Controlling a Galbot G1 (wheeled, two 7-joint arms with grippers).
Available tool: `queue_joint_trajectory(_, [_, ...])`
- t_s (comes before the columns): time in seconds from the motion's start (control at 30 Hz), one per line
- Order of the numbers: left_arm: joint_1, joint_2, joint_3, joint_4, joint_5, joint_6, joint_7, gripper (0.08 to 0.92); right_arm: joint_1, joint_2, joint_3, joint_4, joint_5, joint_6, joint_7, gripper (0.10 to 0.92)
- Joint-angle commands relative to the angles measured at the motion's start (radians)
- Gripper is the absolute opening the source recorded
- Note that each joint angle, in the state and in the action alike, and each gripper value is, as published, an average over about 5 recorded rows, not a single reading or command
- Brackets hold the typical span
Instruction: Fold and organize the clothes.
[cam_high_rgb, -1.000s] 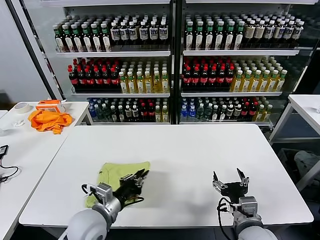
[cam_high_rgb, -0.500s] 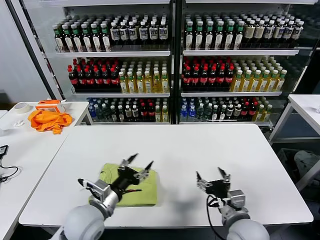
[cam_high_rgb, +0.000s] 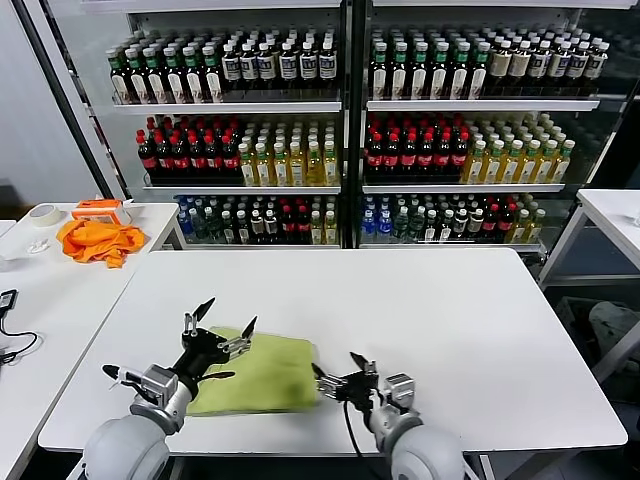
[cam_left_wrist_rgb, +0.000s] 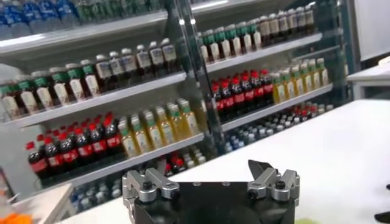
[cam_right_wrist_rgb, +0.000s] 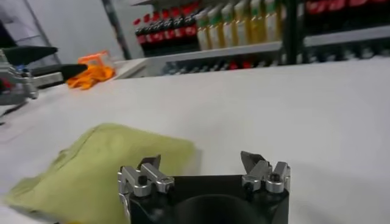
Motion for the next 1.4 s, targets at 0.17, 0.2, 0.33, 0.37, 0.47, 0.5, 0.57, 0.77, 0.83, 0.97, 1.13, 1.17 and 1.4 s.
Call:
queue_joint_trajectory(0.17, [0.065,-0.013,-0.056,-0.017,0.037,-0.011,0.007,0.823,0.168,0.022,-0.143,-0.183,0.11,-0.008,0.031,0.823])
queue_joint_trajectory(0.2, [0.067,-0.014,-0.055,-0.02,0.037,-0.011,0.008,0.822,0.173,0.025,-0.142,-0.189,0.116,-0.008,0.034,0.823])
queue_joint_trajectory(0.33, [0.067,-0.017,-0.052,-0.011,0.037,-0.01,0.008,0.823,0.187,0.038,-0.142,-0.195,0.155,-0.009,0.052,0.822])
queue_joint_trajectory(0.37, [0.067,-0.017,-0.052,-0.008,0.037,-0.01,0.008,0.823,0.189,0.037,-0.145,-0.192,0.168,-0.009,0.058,0.822])
queue_joint_trajectory(0.47, [0.067,-0.017,-0.053,-0.004,0.036,-0.01,0.008,0.823,0.184,0.029,-0.157,-0.179,0.201,-0.01,0.075,0.782])
queue_joint_trajectory(0.5, [0.068,-0.017,-0.053,-0.005,0.034,-0.011,0.007,0.823,0.182,0.026,-0.161,-0.174,0.21,-0.01,0.08,0.757])
queue_joint_trajectory(0.57, [0.067,-0.017,-0.053,-0.006,0.028,-0.012,0.007,0.822,0.179,0.022,-0.17,-0.164,0.232,-0.011,0.094,0.698])
queue_joint_trajectory(0.77, [0.066,-0.018,-0.052,-0.007,0.022,-0.01,0.007,0.823,0.182,0.023,-0.185,-0.165,0.275,-0.011,0.125,0.525])
queue_joint_trajectory(0.83, [0.066,-0.019,-0.053,-0.007,0.022,-0.01,0.007,0.823,0.183,0.024,-0.183,-0.171,0.271,-0.01,0.123,0.473])
queue_joint_trajectory(0.97, [0.068,-0.021,-0.055,-0.008,0.022,-0.009,0.007,0.823,0.183,0.026,-0.167,-0.172,0.241,-0.008,0.107,0.369])
queue_joint_trajectory(1.13, [0.068,-0.027,-0.053,-0.004,0.024,-0.01,0.006,0.823,0.186,0.027,-0.113,-0.154,0.158,-0.006,0.075,0.222])
queue_joint_trajectory(1.17, [0.067,-0.027,-0.054,-0.004,0.024,-0.011,0.007,0.823,0.187,0.025,-0.097,-0.15,0.132,-0.006,0.069,0.197])
queue_joint_trajectory(1.4, [0.056,-0.027,-0.055,0.005,0.019,-0.061,0.017,0.823,0.174,-0.036,0.034,-0.083,0.007,-0.006,0.029,0.137])
